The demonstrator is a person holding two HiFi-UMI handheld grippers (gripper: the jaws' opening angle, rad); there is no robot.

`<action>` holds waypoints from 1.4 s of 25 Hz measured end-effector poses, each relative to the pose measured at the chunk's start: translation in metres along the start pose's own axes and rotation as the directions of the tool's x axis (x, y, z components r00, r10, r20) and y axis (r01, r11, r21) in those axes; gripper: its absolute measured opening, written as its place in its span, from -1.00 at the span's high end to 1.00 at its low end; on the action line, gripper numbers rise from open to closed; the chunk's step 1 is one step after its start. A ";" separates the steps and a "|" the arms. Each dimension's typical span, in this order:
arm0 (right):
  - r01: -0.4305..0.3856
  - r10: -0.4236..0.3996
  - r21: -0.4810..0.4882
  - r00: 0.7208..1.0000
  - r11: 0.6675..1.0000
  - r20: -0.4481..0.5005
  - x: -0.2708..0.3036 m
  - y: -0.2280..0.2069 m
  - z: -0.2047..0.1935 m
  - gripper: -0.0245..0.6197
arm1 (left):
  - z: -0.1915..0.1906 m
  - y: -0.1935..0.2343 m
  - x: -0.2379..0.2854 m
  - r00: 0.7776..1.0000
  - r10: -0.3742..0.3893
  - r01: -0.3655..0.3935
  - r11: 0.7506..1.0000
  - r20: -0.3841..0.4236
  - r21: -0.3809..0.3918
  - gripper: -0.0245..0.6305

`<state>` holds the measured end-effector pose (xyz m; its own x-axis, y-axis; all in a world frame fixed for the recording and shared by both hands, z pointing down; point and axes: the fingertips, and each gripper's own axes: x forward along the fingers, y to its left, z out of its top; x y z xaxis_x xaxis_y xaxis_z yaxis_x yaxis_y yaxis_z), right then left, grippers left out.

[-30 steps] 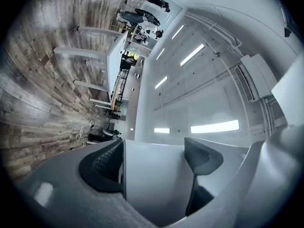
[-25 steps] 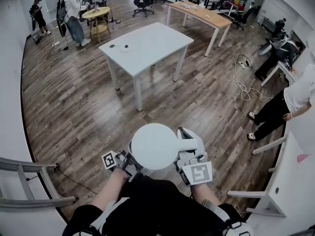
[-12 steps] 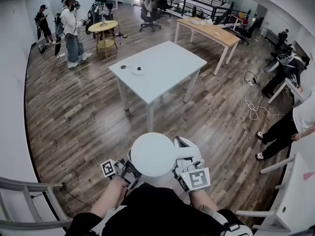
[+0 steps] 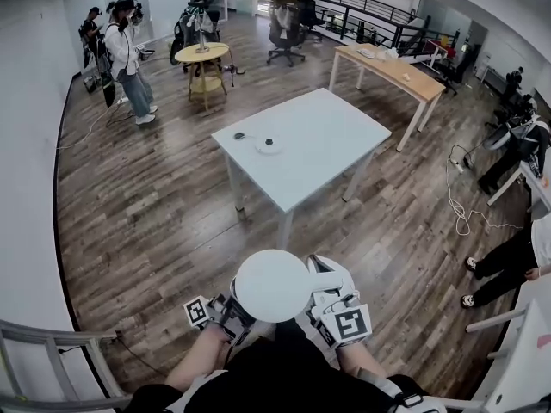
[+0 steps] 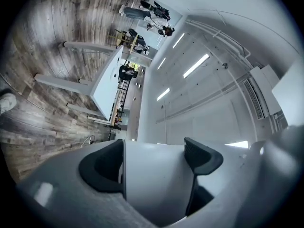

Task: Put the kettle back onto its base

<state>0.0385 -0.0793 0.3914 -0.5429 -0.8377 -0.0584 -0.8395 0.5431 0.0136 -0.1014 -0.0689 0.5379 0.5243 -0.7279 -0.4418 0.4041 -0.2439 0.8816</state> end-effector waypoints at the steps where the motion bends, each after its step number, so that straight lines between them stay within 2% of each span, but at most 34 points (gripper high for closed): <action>1: -0.016 0.016 0.005 1.000 1.000 0.002 0.012 -0.003 -0.002 0.91 | 0.010 0.003 0.005 1.000 -0.001 0.001 1.000 0.009 0.006 -0.33; 12: -0.139 0.140 -0.021 0.989 0.990 0.051 0.151 -0.067 0.009 0.91 | 0.114 0.017 0.113 0.996 -0.066 0.060 0.995 0.065 0.079 -0.33; 17: -0.159 0.161 -0.032 0.984 0.987 0.078 0.199 -0.107 0.011 0.91 | 0.149 0.029 0.164 0.994 -0.083 0.075 0.991 0.067 0.108 -0.33; 22: -0.178 0.180 -0.029 0.981 0.984 0.070 0.233 -0.143 0.013 0.91 | 0.168 0.045 0.206 0.993 -0.091 0.082 0.991 0.081 0.108 -0.33; 30: -0.148 0.149 -0.008 0.988 0.989 0.034 0.285 -0.169 -0.008 0.91 | 0.210 0.068 0.238 0.995 -0.055 0.050 0.997 0.080 0.062 -0.33; 35: -0.100 0.100 0.003 0.995 0.995 0.017 0.325 -0.192 -0.021 0.91 | 0.247 0.088 0.268 0.999 -0.030 0.029 0.999 0.042 0.025 -0.33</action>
<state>0.0231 -0.4573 0.3907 -0.6234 -0.7784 -0.0742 -0.7812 0.6240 0.0168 -0.1107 -0.4438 0.5388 0.4798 -0.7467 -0.4607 0.4002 -0.2810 0.8723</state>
